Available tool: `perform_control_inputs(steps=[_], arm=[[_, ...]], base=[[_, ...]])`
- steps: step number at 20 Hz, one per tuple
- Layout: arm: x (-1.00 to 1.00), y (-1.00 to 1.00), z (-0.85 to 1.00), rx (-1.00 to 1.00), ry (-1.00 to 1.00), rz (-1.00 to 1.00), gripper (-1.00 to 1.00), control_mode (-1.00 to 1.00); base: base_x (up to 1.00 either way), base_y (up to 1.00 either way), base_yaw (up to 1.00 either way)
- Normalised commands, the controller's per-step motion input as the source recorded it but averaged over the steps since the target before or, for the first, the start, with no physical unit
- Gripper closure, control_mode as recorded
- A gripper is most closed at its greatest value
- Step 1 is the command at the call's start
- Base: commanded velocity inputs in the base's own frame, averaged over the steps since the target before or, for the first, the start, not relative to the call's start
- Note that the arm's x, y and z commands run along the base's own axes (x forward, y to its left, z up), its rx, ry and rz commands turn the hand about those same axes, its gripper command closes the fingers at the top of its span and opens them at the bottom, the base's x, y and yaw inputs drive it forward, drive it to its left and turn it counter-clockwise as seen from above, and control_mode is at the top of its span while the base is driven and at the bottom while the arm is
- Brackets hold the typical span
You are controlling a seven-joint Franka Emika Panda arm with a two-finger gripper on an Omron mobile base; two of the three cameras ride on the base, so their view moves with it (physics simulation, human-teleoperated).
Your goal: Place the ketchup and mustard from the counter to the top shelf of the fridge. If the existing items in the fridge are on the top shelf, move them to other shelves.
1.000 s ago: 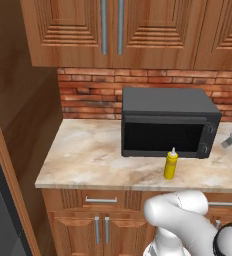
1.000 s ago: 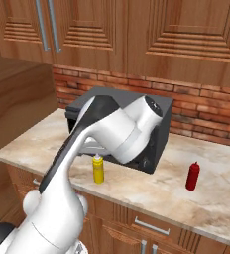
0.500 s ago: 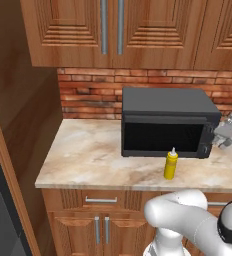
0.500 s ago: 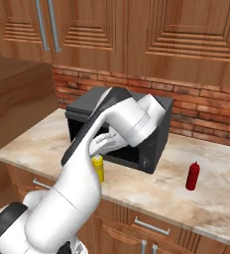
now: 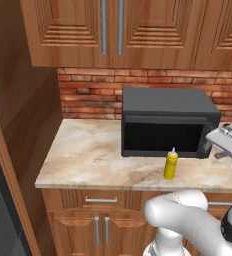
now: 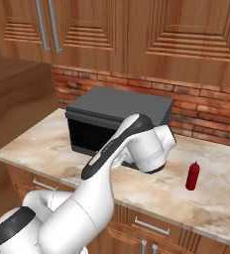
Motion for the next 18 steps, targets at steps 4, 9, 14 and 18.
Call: perform_control_inputs(steps=[4, 9, 14, 18], arm=[[0.09, -0.07, -0.18, 0.3, -0.14, 0.11, -1.0, -1.0], [0.19, 0.0, -0.11, 0.18, -0.05, 0.04, -1.0, -1.0], [0.14, 0.01, -0.02, 0.0, -0.04, -0.03, -1.0, -1.0], [-0.02, 0.2, -0.01, 0.0, -0.19, -0.14, -1.0, -1.0]], base=[[0.0, 0.0, 0.0], [0.0, 0.0, 0.0], [0.0, 0.0, 0.0], [0.0, 0.0, 0.0]])
